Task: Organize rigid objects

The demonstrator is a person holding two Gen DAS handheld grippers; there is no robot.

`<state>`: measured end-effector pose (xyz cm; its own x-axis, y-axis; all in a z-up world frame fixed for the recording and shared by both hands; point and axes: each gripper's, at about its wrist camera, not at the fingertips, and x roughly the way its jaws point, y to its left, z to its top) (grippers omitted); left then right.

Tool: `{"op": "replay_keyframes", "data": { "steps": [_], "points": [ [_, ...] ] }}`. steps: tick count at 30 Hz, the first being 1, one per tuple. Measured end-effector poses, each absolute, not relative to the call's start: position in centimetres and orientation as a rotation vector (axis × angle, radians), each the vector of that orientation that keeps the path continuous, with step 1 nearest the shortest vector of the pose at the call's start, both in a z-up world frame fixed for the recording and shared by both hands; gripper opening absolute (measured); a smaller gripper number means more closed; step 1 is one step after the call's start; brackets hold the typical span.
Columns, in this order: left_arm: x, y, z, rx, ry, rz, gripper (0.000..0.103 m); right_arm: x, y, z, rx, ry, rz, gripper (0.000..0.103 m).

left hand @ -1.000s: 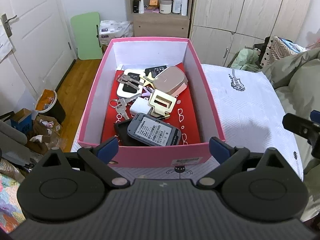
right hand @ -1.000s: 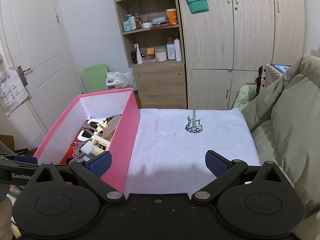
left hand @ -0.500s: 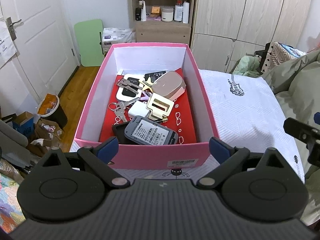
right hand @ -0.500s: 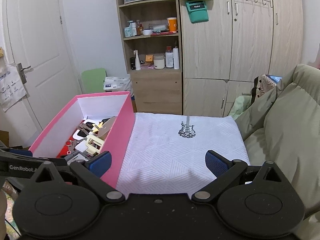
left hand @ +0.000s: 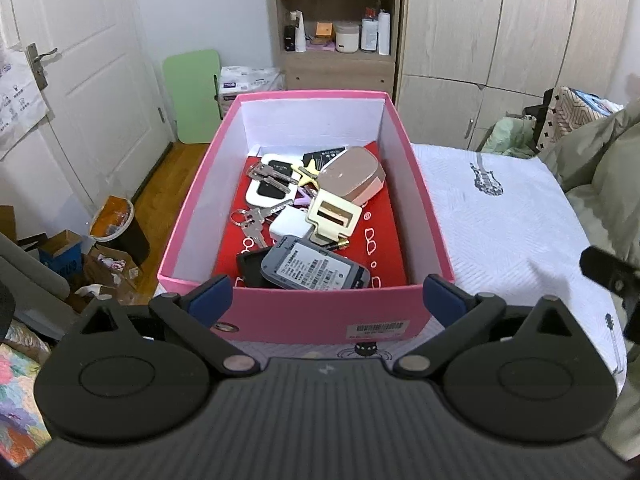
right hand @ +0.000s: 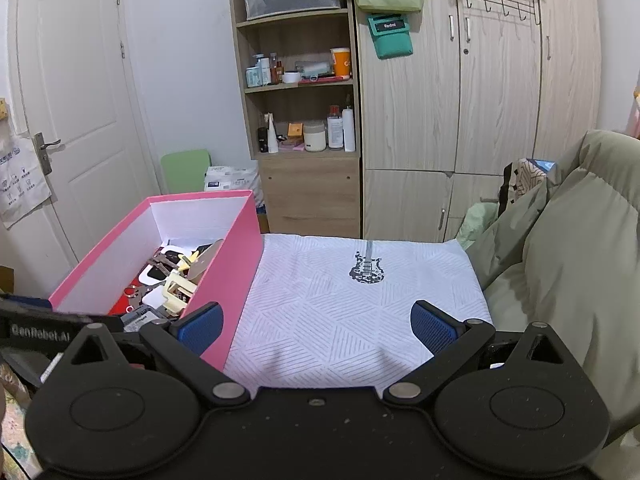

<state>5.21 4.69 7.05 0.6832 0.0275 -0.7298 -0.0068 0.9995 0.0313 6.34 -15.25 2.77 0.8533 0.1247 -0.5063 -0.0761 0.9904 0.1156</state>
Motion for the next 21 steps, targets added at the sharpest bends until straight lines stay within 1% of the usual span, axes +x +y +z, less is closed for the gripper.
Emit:
{"op": "replay_keyframes", "data": {
  "steps": [4, 9, 21],
  "points": [
    [4.9, 4.6, 6.6, 0.026, 0.803, 0.020, 0.103, 6.2, -15.1, 2.1, 0.091, 0.547, 0.115, 0.102],
    [4.3, 4.3, 6.2, 0.062, 0.770, 0.051, 0.103, 5.8, -14.7, 2.1, 0.068, 0.507, 0.103, 0.102],
    [3.0, 3.8, 6.0, 0.046, 0.730, 0.023, 0.103, 5.1, -15.0, 2.1, 0.102, 0.453, 0.086, 0.102]
  ]
}}
